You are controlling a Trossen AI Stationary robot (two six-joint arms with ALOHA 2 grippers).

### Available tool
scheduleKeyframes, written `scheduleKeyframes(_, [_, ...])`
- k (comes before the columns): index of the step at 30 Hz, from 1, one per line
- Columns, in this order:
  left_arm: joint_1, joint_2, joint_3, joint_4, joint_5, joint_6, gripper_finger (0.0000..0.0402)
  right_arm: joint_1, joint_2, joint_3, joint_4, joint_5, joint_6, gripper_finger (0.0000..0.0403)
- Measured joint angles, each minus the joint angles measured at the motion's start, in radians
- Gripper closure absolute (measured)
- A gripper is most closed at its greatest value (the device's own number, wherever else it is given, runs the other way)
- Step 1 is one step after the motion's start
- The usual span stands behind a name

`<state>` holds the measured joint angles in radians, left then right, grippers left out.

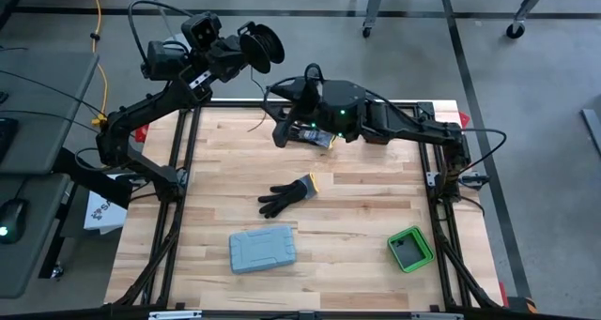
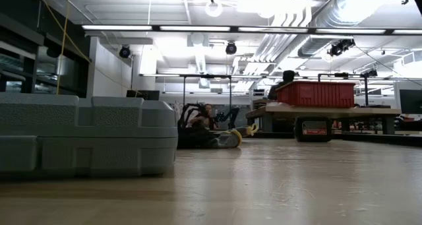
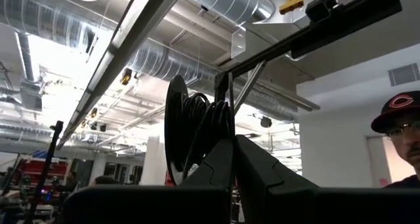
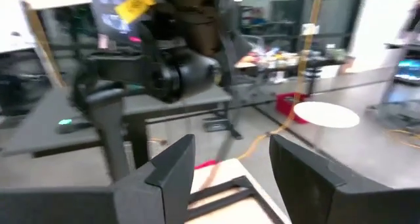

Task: Coil cords
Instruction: Coil the black wire cable onto the black spool

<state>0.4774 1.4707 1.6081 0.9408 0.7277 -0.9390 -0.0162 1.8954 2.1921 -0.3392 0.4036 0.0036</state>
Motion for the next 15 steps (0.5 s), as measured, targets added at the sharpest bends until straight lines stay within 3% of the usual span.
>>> scheduleKeyframes(3, [0.000,0.000,0.000,-0.001,0.000,0.000,0.0400,-0.003,0.002,0.000,0.003,-0.084,0.047,0.0214])
scheduleKeyframes(8, [0.000,0.000,0.000,0.000,-0.001,0.000,0.0400,-0.005,0.011,0.000,0.000,-0.073,0.067,0.0225])
scheduleKeyframes(10, [0.000,0.000,0.000,-0.001,-0.004,0.000,0.0400,-0.007,0.014,0.000,-0.008,-0.072,0.070,0.0255])
scheduleKeyframes(15, [0.000,0.000,0.000,0.000,-0.007,0.003,0.0400,-0.024,0.036,0.000,-0.005,-0.048,0.089,0.0378])
